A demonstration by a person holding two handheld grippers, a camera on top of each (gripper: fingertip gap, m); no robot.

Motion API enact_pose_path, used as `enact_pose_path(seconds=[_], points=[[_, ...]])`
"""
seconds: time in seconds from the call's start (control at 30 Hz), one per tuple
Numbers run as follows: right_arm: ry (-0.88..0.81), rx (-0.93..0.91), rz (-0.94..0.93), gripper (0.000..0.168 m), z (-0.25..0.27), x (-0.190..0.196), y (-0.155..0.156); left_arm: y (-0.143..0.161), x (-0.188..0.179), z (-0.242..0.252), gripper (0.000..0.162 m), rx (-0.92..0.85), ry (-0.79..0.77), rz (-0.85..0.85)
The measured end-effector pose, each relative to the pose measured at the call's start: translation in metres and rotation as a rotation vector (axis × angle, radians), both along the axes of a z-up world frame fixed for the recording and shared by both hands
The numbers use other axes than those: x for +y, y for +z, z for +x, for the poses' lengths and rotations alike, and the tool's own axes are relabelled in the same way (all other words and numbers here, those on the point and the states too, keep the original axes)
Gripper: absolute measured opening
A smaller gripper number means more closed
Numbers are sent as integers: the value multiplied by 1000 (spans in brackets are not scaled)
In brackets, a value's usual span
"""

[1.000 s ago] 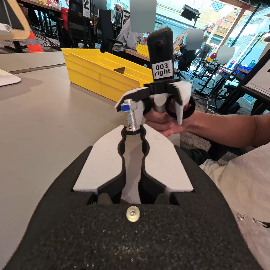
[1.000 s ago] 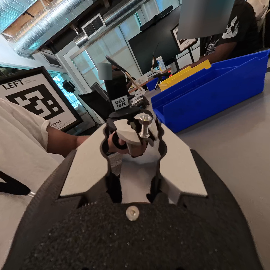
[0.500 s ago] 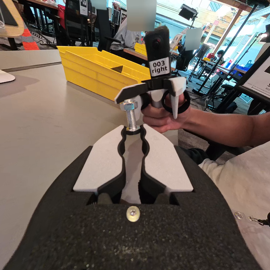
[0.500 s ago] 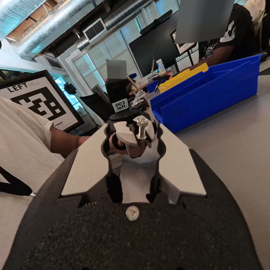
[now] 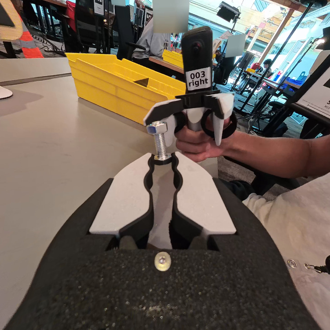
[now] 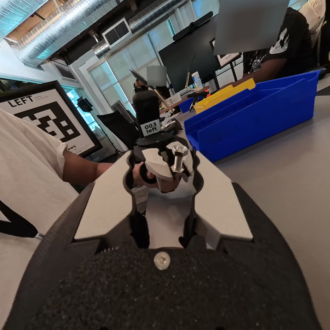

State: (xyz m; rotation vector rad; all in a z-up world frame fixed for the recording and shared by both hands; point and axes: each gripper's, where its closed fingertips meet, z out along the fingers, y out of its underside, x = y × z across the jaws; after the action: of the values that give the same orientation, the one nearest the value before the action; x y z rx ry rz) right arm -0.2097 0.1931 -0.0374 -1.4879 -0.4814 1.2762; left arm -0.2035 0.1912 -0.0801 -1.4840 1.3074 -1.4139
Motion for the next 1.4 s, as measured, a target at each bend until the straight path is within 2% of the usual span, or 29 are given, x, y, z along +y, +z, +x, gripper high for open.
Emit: enact_pose_path(seconds=[0.23, 0.47, 0.7, 0.97, 1.23, 1.4], points=[[56, 21, -9, 72, -27, 2, 5, -2, -11, 7, 18, 6, -39, 14], [-7, -26, -13, 68, -3, 2, -4, 1, 0, 0, 18, -6, -1, 5], [55, -11, -5, 70, -30, 1, 0, -3, -12, 7, 18, 13, -43, 14], [-23, -58, -3, 68, -3, 3, -6, 1, 1, -2, 18, -2, 0, -4], [54, -65, 5, 68, -34, 1, -5, -2, -11, 4, 18, 11, -36, 37], [-23, -75, 20, 68, -13, 3, -3, 4, -4, -1, 18, -15, -9, 23]])
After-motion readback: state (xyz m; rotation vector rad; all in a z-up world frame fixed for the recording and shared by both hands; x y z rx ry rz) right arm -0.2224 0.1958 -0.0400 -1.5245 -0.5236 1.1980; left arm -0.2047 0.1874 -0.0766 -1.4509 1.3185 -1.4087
